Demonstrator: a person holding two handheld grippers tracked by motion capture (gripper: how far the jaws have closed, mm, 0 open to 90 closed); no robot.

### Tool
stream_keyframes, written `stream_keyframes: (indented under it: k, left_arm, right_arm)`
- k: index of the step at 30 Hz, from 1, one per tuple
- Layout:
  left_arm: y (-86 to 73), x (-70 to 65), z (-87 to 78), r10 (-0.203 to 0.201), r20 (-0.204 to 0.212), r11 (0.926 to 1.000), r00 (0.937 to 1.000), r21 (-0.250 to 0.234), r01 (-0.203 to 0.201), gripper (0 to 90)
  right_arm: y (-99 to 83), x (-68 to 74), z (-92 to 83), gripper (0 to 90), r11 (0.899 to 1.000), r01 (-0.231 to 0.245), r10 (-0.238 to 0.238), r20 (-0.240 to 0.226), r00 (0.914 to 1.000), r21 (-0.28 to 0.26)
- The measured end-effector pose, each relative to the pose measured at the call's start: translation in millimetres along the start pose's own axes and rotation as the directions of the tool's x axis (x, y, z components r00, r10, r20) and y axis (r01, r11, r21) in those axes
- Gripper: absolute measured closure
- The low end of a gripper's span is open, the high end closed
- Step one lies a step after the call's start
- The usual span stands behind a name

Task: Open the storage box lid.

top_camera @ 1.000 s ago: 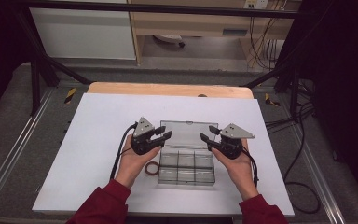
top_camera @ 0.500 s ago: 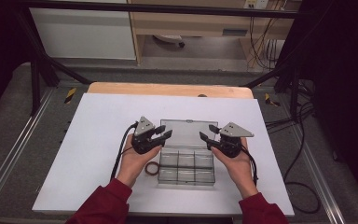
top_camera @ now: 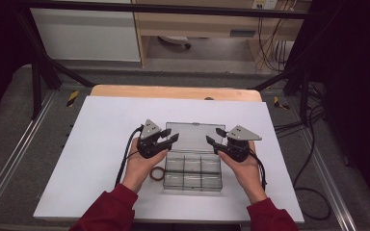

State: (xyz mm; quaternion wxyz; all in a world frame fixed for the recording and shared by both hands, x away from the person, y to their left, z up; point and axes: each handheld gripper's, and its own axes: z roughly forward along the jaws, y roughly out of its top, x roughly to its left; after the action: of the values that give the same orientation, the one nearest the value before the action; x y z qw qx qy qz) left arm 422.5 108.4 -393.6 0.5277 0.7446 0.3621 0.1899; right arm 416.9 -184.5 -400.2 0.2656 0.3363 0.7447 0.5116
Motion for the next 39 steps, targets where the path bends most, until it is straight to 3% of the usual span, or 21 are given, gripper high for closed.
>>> stream_keyframes:
  k: [14, 39]
  left_arm:
    - [0.1, 0.2, 1.0, -0.007, 0.002, 1.0, 1.0, -0.006, 0.007, 60.3]
    - [1.8, 6.9, 17.8, -0.014, -0.022, 0.9999, 0.9997, -0.002, 0.014, 54.3]
  right_arm:
    - [-0.9, 2.3, -1.9, 49.0, 1.0, 0.005, -0.005, 0.02, 0.9998, 0.005]
    - [-1.5, -6.4, 13.2, 41.3, 1.0, -0.013, 0.013, 0.013, 0.9998, 0.027]
